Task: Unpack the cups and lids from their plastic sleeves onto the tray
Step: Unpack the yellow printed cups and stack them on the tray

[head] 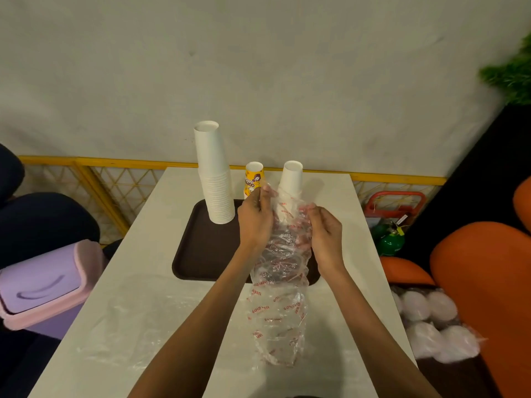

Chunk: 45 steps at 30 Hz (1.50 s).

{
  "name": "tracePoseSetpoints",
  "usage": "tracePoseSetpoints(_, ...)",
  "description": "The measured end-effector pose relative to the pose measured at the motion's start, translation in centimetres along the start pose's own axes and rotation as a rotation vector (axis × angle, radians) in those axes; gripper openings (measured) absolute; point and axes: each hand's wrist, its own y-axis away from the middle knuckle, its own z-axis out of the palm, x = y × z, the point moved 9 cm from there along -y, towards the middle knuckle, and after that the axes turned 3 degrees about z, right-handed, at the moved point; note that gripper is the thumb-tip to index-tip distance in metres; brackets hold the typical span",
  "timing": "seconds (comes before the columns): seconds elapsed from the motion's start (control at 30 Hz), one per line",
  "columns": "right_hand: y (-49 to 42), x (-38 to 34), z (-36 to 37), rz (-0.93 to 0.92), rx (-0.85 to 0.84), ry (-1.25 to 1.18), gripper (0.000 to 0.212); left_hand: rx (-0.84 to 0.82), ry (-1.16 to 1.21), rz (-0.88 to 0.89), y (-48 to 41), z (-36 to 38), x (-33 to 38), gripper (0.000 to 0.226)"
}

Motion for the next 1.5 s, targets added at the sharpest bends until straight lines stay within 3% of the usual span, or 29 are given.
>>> tracePoseSetpoints(0.13, 0.0, 0.0, 0.3, -0.001, -0.041, 0.024, 0.051, 0.028, -0.063, 0.028, 0.1, -0.7, -0.2, 0.03)
tracePoseSetpoints(0.27, -0.4, -0.6, -0.7, -0.045, -0.016, 0.102, 0.019, 0.049, -0.06, 0.057, 0.4, -1.4, 0.0, 0.019)
tracePoseSetpoints(0.57, -1.3, 0.3, -1.9, 0.238, -0.068, -0.104, 0.013, 0.041, 0.027, 0.038, 0.9, -2.2, -1.1, 0.018)
tracePoseSetpoints(0.77, -1.7, 1.3, -2.7, 0.298, -0.02, -0.139, 0.015, 0.019, 0.026, 0.068, 0.8, -2.1, -0.8, 0.016)
tracePoseSetpoints(0.9, -2.3, -1.8, -3.0, -0.06, 0.096, 0.221, 0.018, 0.019, -0.05, 0.125, 0.9, -2.0, -0.3, 0.015)
tracePoseSetpoints(1.0, -1.9, -5.4, 0.3, -0.407, -0.02, 0.534, 0.039, -0.019, -0.11, 0.169, 1.3, -1.4, -0.2, 0.013)
tracePoseSetpoints(1.07, -1.8, -6.3, 2.3, -0.503, -0.092, 0.671, 0.039, -0.035, -0.135, 0.191, 1.7, -1.0, 0.1, 0.011)
tracePoseSetpoints(1.3, -2.7, -4.7, 3.5, -0.407, -0.148, 0.767, 0.026, -0.039, -0.258, 0.263, 2.2, -1.2, 1.2, 0.016)
tracePoseSetpoints(1.4, -3.6, -4.5, 3.1, -0.274, -0.173, 0.649, 0.023, -0.066, -0.271, 0.29, 2.6, -1.0, 1.3, 0.018)
tracePoseSetpoints(1.5, -4.2, -4.2, 2.6, -0.107, -0.173, 0.374, 0.01, -0.094, -0.26, 0.311, 2.8, -0.7, 1.6, 0.018)
